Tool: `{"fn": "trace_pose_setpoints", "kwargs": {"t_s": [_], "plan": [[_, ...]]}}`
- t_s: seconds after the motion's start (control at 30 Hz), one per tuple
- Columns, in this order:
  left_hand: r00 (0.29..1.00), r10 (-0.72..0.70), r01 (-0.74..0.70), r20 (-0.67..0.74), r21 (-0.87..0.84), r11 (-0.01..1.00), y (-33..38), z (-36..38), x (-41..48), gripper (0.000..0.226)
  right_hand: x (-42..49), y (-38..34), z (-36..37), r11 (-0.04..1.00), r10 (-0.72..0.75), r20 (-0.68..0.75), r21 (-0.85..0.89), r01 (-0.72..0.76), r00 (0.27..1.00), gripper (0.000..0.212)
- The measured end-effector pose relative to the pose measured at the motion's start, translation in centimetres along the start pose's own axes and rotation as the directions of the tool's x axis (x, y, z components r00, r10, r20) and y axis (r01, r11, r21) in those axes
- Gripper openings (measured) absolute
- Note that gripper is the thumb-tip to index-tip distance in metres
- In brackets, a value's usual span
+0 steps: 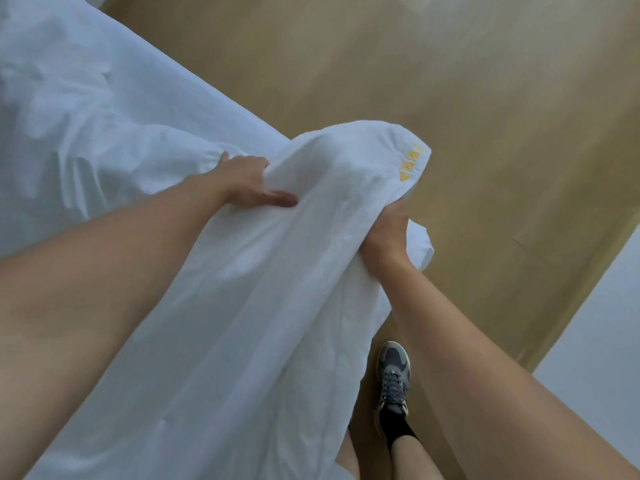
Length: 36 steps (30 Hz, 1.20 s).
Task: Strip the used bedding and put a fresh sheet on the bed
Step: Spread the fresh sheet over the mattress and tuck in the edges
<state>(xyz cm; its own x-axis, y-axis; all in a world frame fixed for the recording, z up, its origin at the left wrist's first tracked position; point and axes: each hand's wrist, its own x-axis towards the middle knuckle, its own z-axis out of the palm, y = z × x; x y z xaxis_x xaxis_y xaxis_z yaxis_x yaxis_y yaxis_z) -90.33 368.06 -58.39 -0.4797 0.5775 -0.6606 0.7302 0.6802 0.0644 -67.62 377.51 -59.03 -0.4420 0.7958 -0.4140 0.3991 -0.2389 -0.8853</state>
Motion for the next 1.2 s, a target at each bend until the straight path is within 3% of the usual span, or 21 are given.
{"fn": "trace_pose_setpoints", "kwargs": {"t_s": [0.07, 0.1, 0.13, 0.17, 0.23, 0.3, 0.37, 0.43, 0.5, 0.53, 0.6, 0.7, 0.8, 0.87, 0.93, 1.0, 1.1, 1.2], "plan": [[0.998, 0.056, -0.058, -0.032, -0.056, 0.997, 0.2, 0.1, 0.5, 0.069, -0.1, 0.5, -0.4, 0.977, 0.192, -0.145, 0.123, -0.175, 0.97, 0.039], [0.992, 0.094, -0.102, -0.082, -0.104, 0.989, -0.2, -0.4, 0.3, 0.061, 0.0, 0.5, -0.3, 0.945, 0.274, -0.168, 0.229, -0.233, 0.947, 0.038], [0.979, 0.111, -0.135, -0.173, -0.134, 0.982, -1.0, -1.4, 0.1, 0.055, 0.7, 0.5, -0.2, 0.918, 0.31, -0.192, 0.316, -0.24, 0.931, 0.023], [0.95, 0.11, -0.149, -0.293, -0.115, 0.982, -2.0, -2.7, -0.1, 0.055, 1.6, 0.3, -0.2, 0.909, 0.333, -0.234, 0.336, -0.245, 0.913, 0.013], [0.885, 0.095, -0.122, -0.455, -0.029, 0.992, -3.4, -5.3, -0.5, 0.055, 3.7, -0.2, 0.1, 0.936, 0.346, -0.346, 0.185, -0.299, 0.872, 0.021], [0.922, 0.071, -0.087, -0.381, -0.026, 0.996, -2.5, -6.6, -0.9, 0.052, 4.9, -0.6, 0.4, 0.921, 0.384, -0.438, 0.119, -0.371, 0.813, 0.024], [0.98, 0.111, -0.13, -0.167, -0.109, 0.986, -0.1, -6.2, -0.8, 0.048, 4.8, -1.3, 0.6, 0.917, 0.372, -0.51, 0.069, -0.394, 0.776, 0.025], [0.985, 0.156, -0.17, -0.074, -0.245, 0.954, 2.6, -5.6, 0.0, 0.063, 4.6, -1.0, 0.2, 0.958, 0.191, -0.509, -0.089, -0.272, 0.839, 0.024], [0.99, 0.114, -0.139, -0.082, -0.435, 0.89, 4.6, -5.5, 0.9, 0.091, 4.6, 0.1, -0.3, 0.981, -0.039, -0.316, -0.194, -0.024, 0.948, 0.037], [0.99, 0.108, -0.137, -0.087, -0.494, 0.859, 5.4, -5.3, 1.4, 0.101, 4.7, 0.6, -0.6, 0.985, -0.084, -0.254, -0.165, 0.042, 0.964, 0.04], [0.988, 0.137, -0.155, -0.074, -0.507, 0.848, 6.9, -4.6, 2.3, 0.114, 5.2, 1.3, -1.3, 0.999, -0.013, -0.305, -0.053, -0.003, 0.952, 0.021], [0.987, 0.159, -0.152, -0.014, -0.38, 0.912, 9.1, -3.6, 3.2, 0.131, 5.6, 2.3, -2.5, 0.988, 0.146, -0.42, 0.008, -0.157, 0.896, 0.036], [0.988, 0.115, -0.141, -0.104, -0.295, 0.945, 11.3, -2.4, 4.0, 0.133, 6.5, 3.2, -3.2, 0.915, 0.377, -0.434, 0.31, -0.257, 0.819, 0.03], [0.979, 0.11, -0.142, -0.169, -0.193, 0.971, 12.9, -1.5, 4.5, 0.133, 7.4, 4.1, -4.3, 0.879, 0.447, -0.4, 0.361, -0.31, 0.801, 0.026], [0.975, 0.113, -0.121, -0.189, -0.031, 0.992, 14.2, -0.3, 4.9, 0.127, 8.0, 4.7, -5.3, 0.962, 0.275, -0.452, 0.124, -0.245, 0.849, 0.025], [0.973, 0.101, -0.08, -0.209, 0.108, 0.991, 15.1, 1.2, 4.9, 0.119, 7.7, 5.1, -6.0, 0.979, -0.024, -0.392, -0.198, -0.059, 0.92, 0.015], [0.954, 0.061, -0.02, -0.295, 0.138, 0.99, 16.2, 2.6, 4.1, 0.107, 6.8, 7.1, -7.2, 0.809, -0.309, -0.197, -0.569, 0.149, 0.93, 0.012], [0.849, 0.138, -0.115, -0.51, 0.077, 0.99, 18.7, 3.2, 0.7, 0.065, 6.3, 8.9, -8.9, 0.702, -0.329, -0.153, -0.7, 0.133, 0.932, 0.012]]}}
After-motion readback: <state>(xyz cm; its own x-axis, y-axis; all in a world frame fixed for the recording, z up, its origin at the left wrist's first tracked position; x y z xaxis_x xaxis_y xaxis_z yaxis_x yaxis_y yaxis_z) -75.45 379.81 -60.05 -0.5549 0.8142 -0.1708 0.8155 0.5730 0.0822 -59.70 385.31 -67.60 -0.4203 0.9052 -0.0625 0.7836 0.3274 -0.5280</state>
